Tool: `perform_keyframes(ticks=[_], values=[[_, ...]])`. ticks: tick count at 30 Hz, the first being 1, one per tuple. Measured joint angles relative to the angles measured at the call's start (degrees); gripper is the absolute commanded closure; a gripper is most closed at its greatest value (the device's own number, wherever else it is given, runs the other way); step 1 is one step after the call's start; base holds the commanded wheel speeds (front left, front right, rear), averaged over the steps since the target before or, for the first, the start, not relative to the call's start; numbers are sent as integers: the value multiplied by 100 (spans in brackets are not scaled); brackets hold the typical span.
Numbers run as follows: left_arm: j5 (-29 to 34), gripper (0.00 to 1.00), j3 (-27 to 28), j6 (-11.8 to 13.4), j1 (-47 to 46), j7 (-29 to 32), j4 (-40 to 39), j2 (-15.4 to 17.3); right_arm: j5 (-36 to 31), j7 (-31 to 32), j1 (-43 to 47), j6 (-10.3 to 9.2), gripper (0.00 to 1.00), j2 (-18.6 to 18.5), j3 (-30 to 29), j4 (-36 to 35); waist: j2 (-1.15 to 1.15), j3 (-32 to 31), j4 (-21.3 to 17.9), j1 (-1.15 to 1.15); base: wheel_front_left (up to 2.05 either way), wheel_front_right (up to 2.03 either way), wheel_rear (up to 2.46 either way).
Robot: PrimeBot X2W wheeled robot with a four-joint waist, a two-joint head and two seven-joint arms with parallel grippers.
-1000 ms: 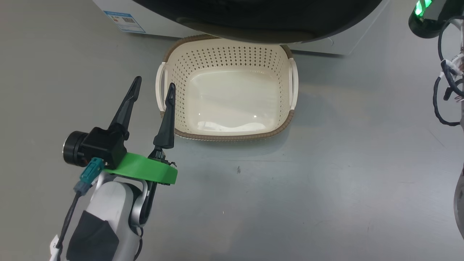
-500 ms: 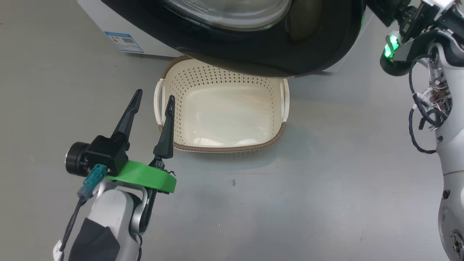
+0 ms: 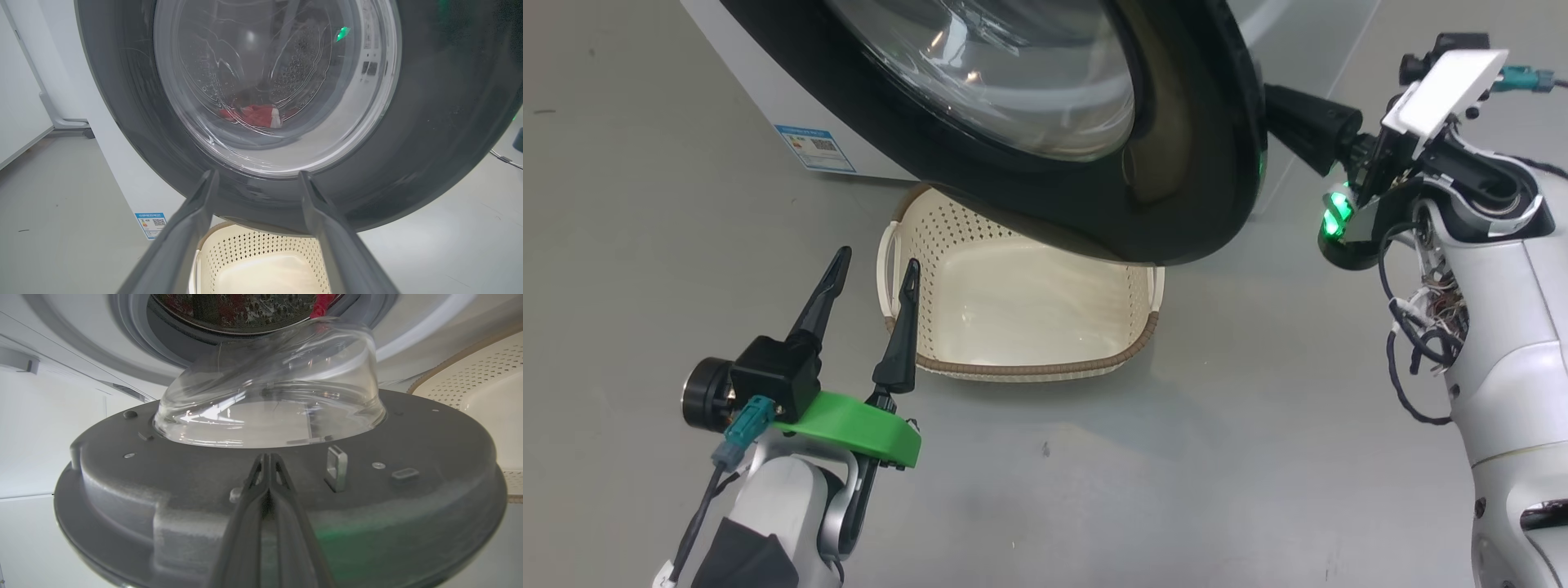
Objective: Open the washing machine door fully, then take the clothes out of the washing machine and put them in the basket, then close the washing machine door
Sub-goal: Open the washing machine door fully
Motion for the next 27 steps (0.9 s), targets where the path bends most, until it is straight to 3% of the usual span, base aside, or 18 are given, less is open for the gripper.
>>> perform_keyframes(ticks=[27], values=[[-10,0,87,53,653,1,278,5,134,267,1283,18,100,315,593,-316,0,-950,98,0,0,0,0]])
